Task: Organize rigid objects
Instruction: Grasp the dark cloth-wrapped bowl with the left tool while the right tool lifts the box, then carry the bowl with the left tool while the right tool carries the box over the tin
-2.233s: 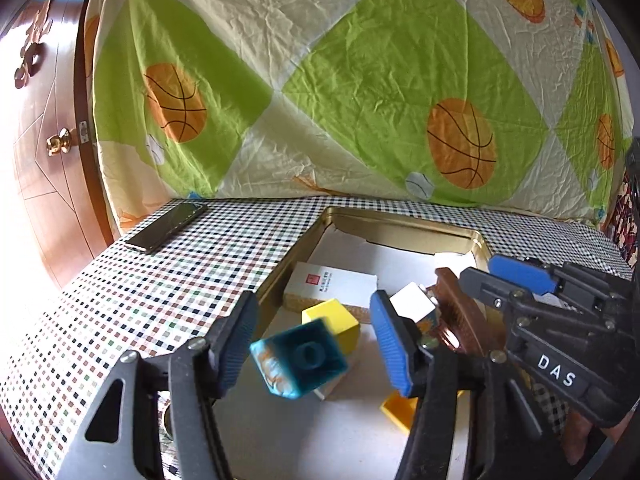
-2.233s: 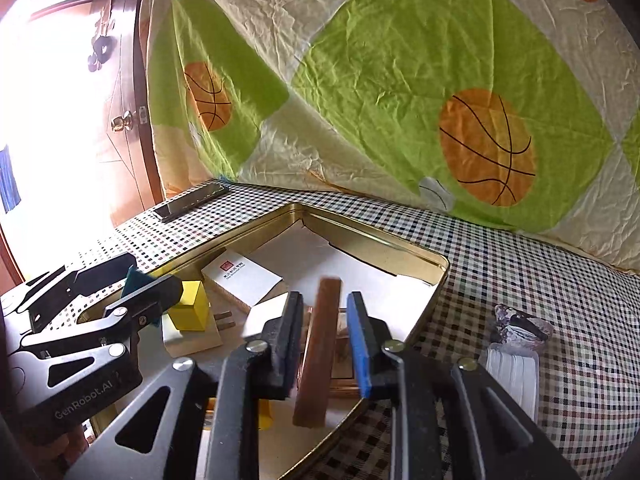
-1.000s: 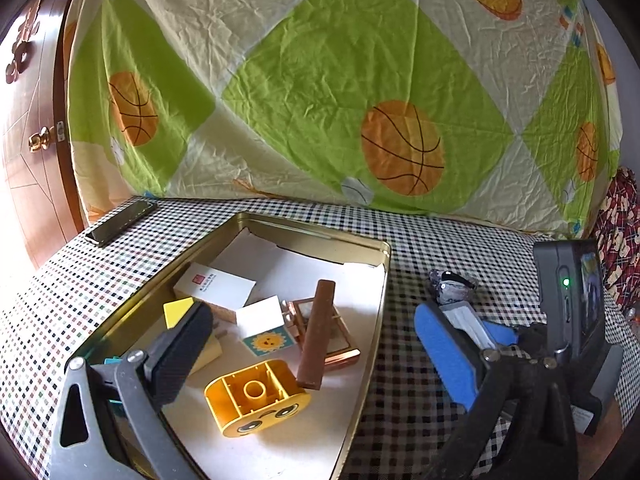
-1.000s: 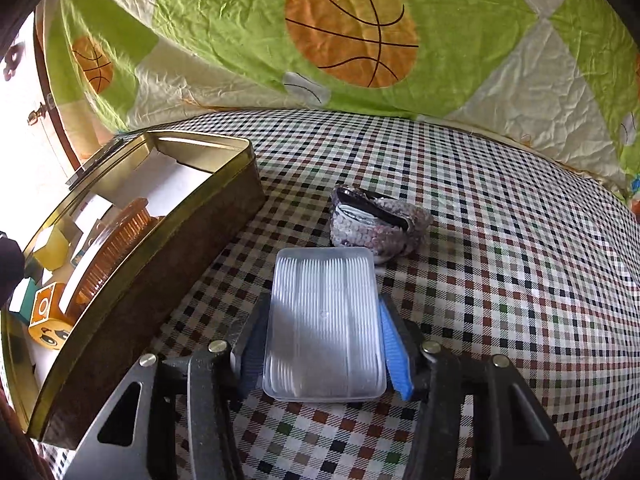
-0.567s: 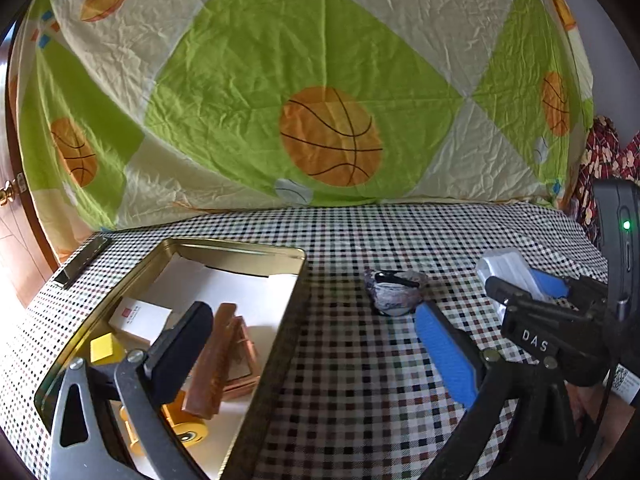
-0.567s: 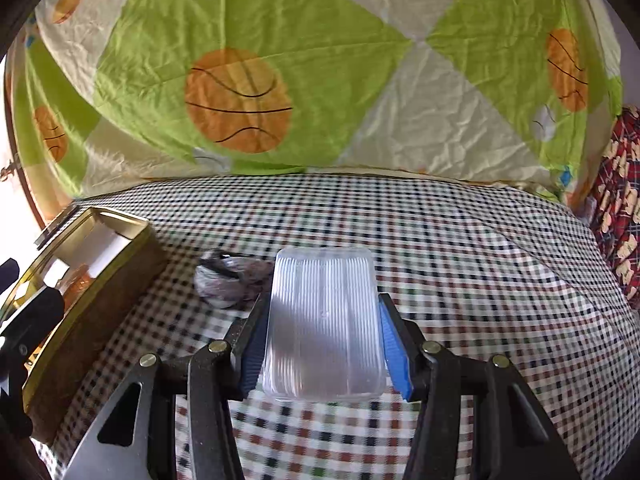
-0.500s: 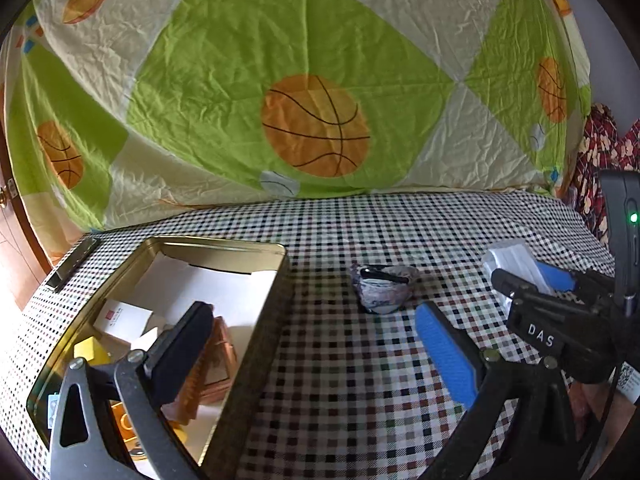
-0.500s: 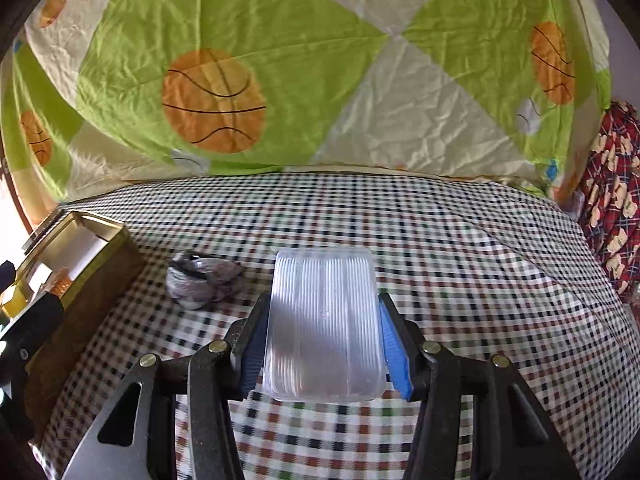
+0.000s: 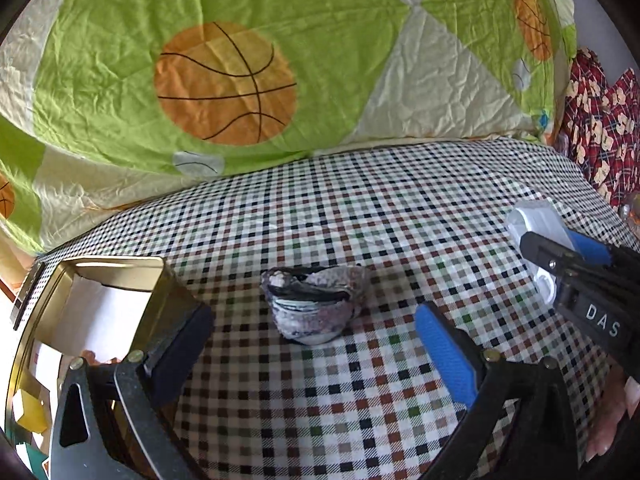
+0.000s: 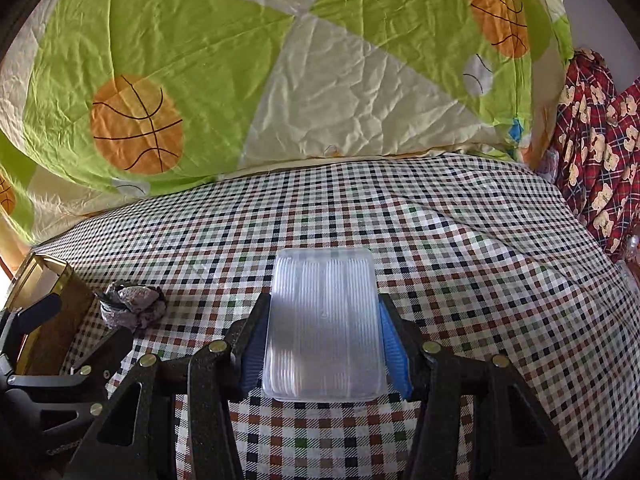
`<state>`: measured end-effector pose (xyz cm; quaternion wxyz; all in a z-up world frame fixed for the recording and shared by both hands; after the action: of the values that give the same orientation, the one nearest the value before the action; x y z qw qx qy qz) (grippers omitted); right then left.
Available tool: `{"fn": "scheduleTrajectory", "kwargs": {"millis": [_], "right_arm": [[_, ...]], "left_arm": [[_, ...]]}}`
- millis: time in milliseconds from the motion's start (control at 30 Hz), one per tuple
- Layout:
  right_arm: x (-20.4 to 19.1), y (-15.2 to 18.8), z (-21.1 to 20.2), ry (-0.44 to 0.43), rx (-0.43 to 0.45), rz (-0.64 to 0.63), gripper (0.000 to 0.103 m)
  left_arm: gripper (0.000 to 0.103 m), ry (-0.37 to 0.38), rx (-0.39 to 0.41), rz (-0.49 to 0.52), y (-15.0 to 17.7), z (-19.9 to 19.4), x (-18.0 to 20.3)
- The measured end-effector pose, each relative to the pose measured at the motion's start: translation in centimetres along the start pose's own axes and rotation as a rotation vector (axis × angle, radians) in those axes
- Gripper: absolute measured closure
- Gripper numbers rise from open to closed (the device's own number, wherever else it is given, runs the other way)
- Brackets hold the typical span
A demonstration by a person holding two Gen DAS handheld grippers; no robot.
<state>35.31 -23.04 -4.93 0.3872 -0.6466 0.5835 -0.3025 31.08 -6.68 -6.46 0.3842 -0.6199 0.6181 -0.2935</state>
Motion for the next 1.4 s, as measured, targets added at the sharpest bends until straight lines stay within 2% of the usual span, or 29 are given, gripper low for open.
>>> {"fn": "scheduleTrajectory", "kwargs": {"millis": [100, 267, 333, 433, 533, 800, 1200, 1300, 1400], "right_arm": [[0.2, 0.0, 0.0, -0.002, 0.0, 0.015, 0.05], [0.0, 0.0, -0.3, -0.011, 0.014, 0.009, 0.05], [-0.3, 0.0, -0.3, -0.019, 0.017, 0.002, 0.049], [-0.6, 0.0, -0.5, -0.024, 0.026, -0.005, 0.049], [-0.7, 0.0, -0.7, -0.03, 0.036, -0.004, 0.049], [-1.3, 0.1, -1.9, -0.062, 0.073, -0.009, 0.049], [-3.6, 0.3, -4.4, -0.149, 0.169, -0.05, 0.049], [-4.1, 0.3, -5.1, -0.157, 0.2, -0.068, 0.049], [-4.5, 0.3, -5.6, -0.164, 0.224, -0.087, 0.049]], "left_arm": [[0.001, -0.002, -0.019, 0.021, -0.2, 1.2, 0.3], [0.003, 0.051, -0.05, -0.069, -0.7, 2.7, -1.0], [0.017, 0.087, -0.078, -0.1, -0.7, 3.3, -1.4], [0.027, 0.118, -0.125, -0.131, -0.4, 4.3, -1.7], [0.033, 0.135, -0.122, -0.154, -0.4, 4.2, -1.9], [0.036, 0.099, -0.078, -0.163, -0.1, 1.8, -2.6], [0.036, 0.018, 0.077, -0.179, 0.6, -3.5, -4.8], [0.036, 0.012, 0.127, -0.182, 0.6, -4.7, -5.0], [0.036, 0.016, 0.144, -0.189, 0.8, -5.2, -5.3]]}}
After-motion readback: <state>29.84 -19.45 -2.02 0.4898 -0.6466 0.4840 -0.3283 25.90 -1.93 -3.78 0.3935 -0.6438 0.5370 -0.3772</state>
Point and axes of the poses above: each gripper's, at about its wrist camera, not at the fingertips, and z roughly the way its jaws point, x to its right, y to its underside, the point moved 2 cm from there along z, roughly the way its jaws point, and after that the axes turned 11 degrees about x, right-handed, at the moved point
